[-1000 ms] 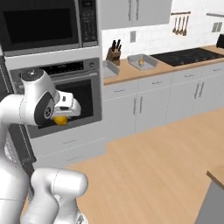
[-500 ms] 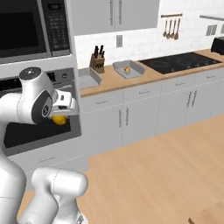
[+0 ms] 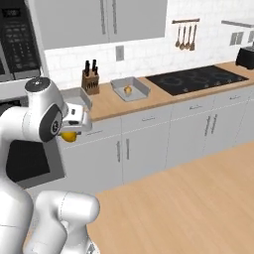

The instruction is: Place one lemon and one chicken drumstick in each tupperware on the nearby counter, to pack two identical lunches.

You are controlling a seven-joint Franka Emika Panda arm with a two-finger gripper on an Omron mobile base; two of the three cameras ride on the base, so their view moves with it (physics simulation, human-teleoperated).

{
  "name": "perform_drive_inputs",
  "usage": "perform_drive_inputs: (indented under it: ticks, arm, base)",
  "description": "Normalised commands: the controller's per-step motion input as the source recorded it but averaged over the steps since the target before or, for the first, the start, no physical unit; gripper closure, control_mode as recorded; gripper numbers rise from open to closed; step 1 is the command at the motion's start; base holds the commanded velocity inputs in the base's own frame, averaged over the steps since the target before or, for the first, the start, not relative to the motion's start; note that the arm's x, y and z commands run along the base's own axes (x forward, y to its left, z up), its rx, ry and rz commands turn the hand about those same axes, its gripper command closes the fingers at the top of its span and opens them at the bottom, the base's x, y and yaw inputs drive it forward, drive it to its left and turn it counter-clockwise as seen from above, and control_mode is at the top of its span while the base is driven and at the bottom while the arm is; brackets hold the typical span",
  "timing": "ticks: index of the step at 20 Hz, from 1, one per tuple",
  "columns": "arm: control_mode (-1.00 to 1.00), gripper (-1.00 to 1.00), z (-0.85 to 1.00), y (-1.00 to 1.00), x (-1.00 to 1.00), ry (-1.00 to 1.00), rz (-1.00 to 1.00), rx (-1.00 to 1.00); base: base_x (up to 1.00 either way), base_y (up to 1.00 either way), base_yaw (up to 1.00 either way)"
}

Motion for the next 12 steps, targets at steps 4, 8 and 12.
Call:
perform_drive_inputs:
  ticks: [4, 8, 12]
  arm:
    - [1.00, 1.00, 0.00, 0.00, 0.00, 0.00, 0.00, 0.00]
    - [1.00, 1.00, 0.00, 0.00, 0.00, 0.00, 0.00, 0.00]
    - [1.00, 1.00, 0.00, 0.00, 0.00, 0.00, 0.00, 0.00]
  base:
    - [1.00, -0.12, 0.08]
    - [1.00, -0.37, 0.19]
    - [1.00, -0.50, 0.29]
